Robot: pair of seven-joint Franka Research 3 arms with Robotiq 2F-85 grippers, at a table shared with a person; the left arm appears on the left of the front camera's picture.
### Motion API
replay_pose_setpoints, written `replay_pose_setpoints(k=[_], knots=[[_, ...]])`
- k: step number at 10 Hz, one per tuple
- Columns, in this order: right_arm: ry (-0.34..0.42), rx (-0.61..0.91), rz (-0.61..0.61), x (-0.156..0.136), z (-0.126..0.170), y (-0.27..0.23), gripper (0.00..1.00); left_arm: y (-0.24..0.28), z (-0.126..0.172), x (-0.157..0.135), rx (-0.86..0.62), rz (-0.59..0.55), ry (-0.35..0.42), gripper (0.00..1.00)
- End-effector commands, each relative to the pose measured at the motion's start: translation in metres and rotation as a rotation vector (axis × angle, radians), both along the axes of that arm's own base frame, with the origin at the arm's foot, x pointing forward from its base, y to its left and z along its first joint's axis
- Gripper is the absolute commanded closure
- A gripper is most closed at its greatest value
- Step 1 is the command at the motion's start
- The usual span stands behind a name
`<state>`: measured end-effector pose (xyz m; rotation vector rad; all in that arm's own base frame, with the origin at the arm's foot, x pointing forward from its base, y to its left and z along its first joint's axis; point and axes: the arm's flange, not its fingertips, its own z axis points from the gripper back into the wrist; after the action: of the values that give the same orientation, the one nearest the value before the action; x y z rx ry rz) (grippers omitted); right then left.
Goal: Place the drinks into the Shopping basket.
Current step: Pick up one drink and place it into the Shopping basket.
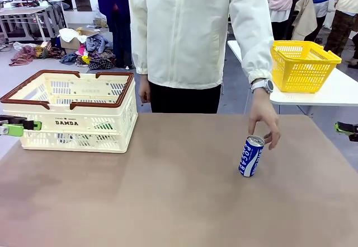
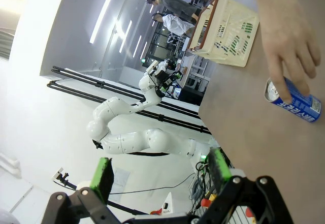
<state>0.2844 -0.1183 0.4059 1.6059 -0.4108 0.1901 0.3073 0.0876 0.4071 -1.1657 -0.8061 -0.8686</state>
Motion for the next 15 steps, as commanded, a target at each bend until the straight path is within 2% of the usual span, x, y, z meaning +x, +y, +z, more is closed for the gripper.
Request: replay_pose_setpoints(k=[1, 10, 11, 14, 15], knots=[[0.007, 0.015, -0.006, 0.001, 0.006, 0.0, 0.0, 0.001, -0.001, -0.004, 0.002, -0.019, -0.012, 0.0], [0.0, 0.0, 0.0, 0.0, 0.0, 0.0, 0.0, 0.001, -0.001, -0.004, 0.002, -0.019, -0.012, 0.0], [0.011, -0.088, 0.054, 0.007, 0.018, 0.018, 0.0, 0.001, -0.001, -0.004, 0.002, -0.019, -0.012, 0.0], [0.099, -0.487, 0.268, 0.068, 0.101, 0.108, 0.0, 0.001, -0.001, -0.004, 0.002, -0.019, -0.012, 0.0], [0.137, -0.632, 0.345, 0.09, 0.117, 0.147, 0.0, 0.001, -0.001, -0.004, 0.002, -0.019, -0.012, 0.0]])
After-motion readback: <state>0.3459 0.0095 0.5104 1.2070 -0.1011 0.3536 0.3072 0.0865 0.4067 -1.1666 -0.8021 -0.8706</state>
